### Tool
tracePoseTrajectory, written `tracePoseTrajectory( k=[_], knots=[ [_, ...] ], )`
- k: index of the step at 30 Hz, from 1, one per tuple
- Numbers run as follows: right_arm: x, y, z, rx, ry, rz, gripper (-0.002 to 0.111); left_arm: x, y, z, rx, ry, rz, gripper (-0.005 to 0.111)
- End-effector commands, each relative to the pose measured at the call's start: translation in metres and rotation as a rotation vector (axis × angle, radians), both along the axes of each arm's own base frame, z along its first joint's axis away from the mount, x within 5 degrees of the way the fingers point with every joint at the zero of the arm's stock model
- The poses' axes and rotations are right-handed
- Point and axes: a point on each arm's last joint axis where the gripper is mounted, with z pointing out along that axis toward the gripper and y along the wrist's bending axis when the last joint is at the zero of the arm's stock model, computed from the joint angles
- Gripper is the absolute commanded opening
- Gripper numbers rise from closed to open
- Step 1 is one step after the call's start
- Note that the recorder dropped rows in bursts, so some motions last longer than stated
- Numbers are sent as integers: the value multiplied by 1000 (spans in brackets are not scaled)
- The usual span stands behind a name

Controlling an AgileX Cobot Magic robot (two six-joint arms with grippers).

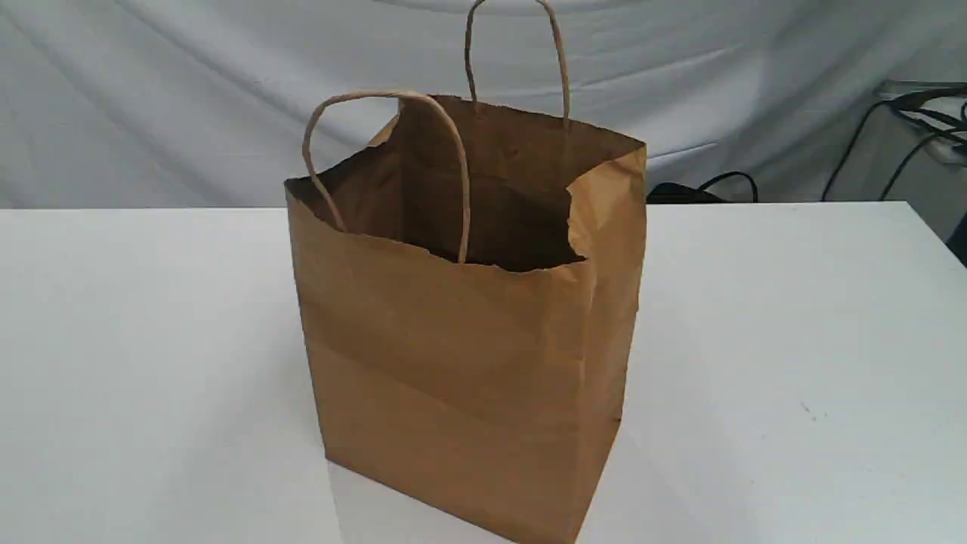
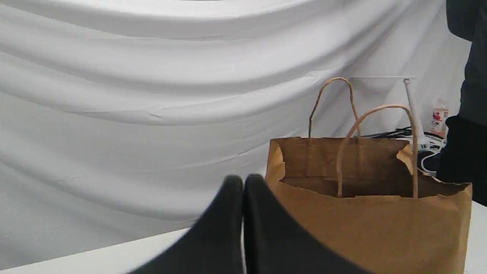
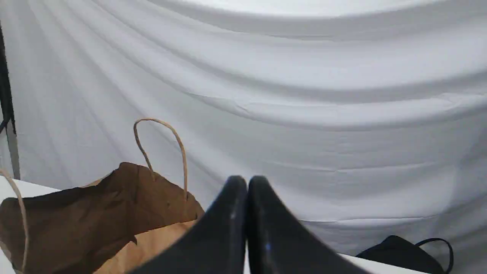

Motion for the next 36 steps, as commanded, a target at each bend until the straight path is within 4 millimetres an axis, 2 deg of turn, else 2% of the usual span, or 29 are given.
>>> tracePoseTrajectory(
  k=[1, 14, 17, 19, 24, 27, 32, 36],
  knots=[
    [-1, -1, 0, 7, -9, -8, 0, 0, 0, -3, -15, 10, -7, 0],
    [0, -1, 0, 0, -9, -10, 0, 0, 0, -3, -15, 10, -7, 0],
    [-6, -2, -2, 46, -17, -17, 0, 0, 0, -3, -15, 10, -7, 0],
    [-10, -6, -14, 42, -36, -52, 0, 0, 0, -3, -15, 10, -7, 0],
    [-19, -15, -70, 47, -47, -150, 0, 0, 0, -3, -15, 10, -7, 0],
    [-28, -19, -98, 34, -67, -188, 0, 0, 0, -3, -15, 10, -7, 0],
    [-35, -25, -124, 11, -135, -243, 0, 0, 0, -3, -15, 10, -7, 0],
    [-33, -24, -146, 1, -178, -236, 0, 0, 0, -3, -15, 10, -7, 0]
  ],
)
